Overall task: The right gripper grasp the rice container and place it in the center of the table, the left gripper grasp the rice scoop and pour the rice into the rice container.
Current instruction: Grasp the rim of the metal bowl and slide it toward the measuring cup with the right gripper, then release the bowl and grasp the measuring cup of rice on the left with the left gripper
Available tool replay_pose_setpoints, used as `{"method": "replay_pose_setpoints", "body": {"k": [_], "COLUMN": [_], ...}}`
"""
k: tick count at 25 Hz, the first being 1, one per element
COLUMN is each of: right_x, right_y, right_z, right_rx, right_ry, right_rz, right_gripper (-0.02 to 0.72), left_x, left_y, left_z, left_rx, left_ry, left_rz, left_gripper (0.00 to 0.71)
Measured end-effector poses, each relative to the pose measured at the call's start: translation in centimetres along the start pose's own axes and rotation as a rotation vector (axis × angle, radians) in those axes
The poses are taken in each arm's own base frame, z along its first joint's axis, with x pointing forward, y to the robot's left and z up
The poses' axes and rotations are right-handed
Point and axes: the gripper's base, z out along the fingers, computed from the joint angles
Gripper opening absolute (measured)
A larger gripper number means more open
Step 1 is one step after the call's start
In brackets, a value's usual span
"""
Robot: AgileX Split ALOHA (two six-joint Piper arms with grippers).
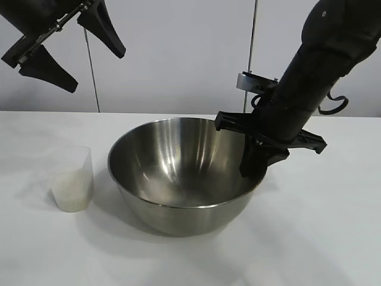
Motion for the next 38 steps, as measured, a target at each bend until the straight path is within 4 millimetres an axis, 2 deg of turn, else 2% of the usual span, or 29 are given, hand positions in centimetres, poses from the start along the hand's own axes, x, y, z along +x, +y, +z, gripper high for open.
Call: {"method": "replay_pose_setpoints", "body": {"k": [2, 4, 6, 9, 12, 15, 18, 21, 24, 27, 29, 31, 34, 36, 38], "right_x": [0.0, 0.0, 0.0, 0.0, -0.2, -0.5, -1.2, -2.0, -2.1, -1.1, -0.4, -0.1, 0.5, 1.5, 3.4], "right_y": [0.0, 0.1, 0.1, 0.2, 0.7, 1.2, 0.3, -2.6, -6.5, -9.7, -11.0, -11.1, -10.3, -9.2, -8.0], "right_z": [-0.1, -0.1, -0.1, -0.4, -2.1, -5.5, -9.4, -13.6, -17.4, -19.5, -20.1, -20.5, -22.4, -24.7, -27.0], "right_rx": [-0.002, -0.004, -0.008, -0.01, -0.016, -0.011, 0.009, 0.074, 0.187, 0.294, 0.332, 0.342, 0.341, 0.347, 0.353], "right_ry": [0.003, 0.009, 0.011, 0.011, -0.025, -0.071, -0.096, -0.12, -0.119, -0.066, -0.021, -0.016, -0.063, -0.124, -0.184], "right_rz": [-0.001, 0.006, 0.014, 0.013, -0.002, -0.045, -0.054, -0.024, 0.02, 0.076, 0.11, 0.117, 0.111, 0.101, 0.095], "right_gripper": [0.036, 0.104, 0.23, 0.481, 0.568, 0.589, 0.619, 0.636, 0.643, 0.642, 0.642, 0.642, 0.643, 0.643, 0.643], "left_x": [0.0, 0.0, 0.0, 0.0, 0.0, 0.0, 0.0, 0.0, 0.0, 0.0, 0.0, 0.0, 0.0, 0.0, 0.0], "left_y": [0.0, 0.0, 0.0, 0.0, 0.0, 0.0, 0.0, 0.0, 0.0, 0.0, 0.0, 0.0, 0.0, 0.0, 0.0], "left_z": [0.0, 0.0, 0.0, 0.0, 0.0, 0.0, 0.0, 0.0, 0.0, 0.0, 0.0, 0.0, 0.0, 0.0, 0.0], "left_rx": [0.0, 0.0, 0.0, 0.0, 0.0, 0.0, 0.0, -0.001, -0.001, -0.001, -0.001, -0.001, -0.001, -0.001, -0.001], "left_ry": [0.0, -0.001, -0.001, -0.001, -0.002, -0.002, -0.002, -0.003, -0.003, -0.003, -0.003, -0.003, -0.003, -0.004, -0.004], "left_rz": [0.0, 0.0, 0.0, 0.0, 0.0, 0.0, 0.0, 0.0, 0.0, 0.0, 0.0, 0.0, 0.0, 0.0, 0.0], "left_gripper": [0.686, 0.686, 0.686, 0.686, 0.686, 0.686, 0.686, 0.686, 0.686, 0.686, 0.686, 0.686, 0.686, 0.686, 0.686]}}
